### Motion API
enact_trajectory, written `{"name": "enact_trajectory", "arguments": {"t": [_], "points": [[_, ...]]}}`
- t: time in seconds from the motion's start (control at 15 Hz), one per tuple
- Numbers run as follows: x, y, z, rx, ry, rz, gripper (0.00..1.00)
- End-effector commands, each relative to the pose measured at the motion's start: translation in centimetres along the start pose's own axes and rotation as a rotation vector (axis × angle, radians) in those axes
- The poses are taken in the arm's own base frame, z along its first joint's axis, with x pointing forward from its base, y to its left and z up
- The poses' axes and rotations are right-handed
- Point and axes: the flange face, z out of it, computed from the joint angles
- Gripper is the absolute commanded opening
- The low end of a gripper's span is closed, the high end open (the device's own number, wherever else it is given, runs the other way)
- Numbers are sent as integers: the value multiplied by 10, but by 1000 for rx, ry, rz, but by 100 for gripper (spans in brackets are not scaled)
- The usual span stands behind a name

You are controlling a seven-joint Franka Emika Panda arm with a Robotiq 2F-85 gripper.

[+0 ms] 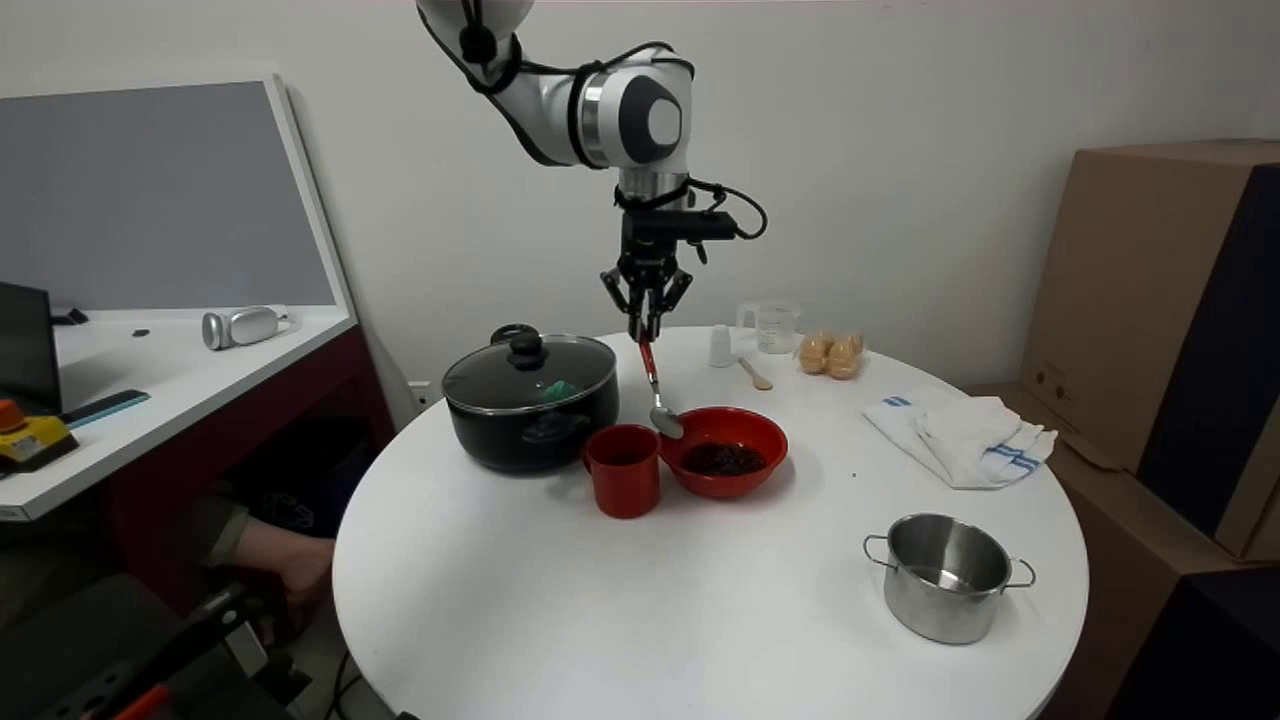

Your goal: Use the spoon to take one scoop of contents from the orange bowl then pour it back into the bowl

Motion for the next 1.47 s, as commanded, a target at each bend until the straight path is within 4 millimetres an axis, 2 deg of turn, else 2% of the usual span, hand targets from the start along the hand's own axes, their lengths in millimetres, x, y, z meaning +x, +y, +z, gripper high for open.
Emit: {"name": "enact_trajectory", "arguments": {"t": [0.0,0.4,0.53,1.07,1.4], "points": [[-3,-4,3,-49,-72,47,9],[-28,11,1,-105,-130,129,9],[-31,16,6,-135,-141,153,9],[-19,16,44,-205,-80,303,9],[-27,18,65,-233,-96,340,9]]}}
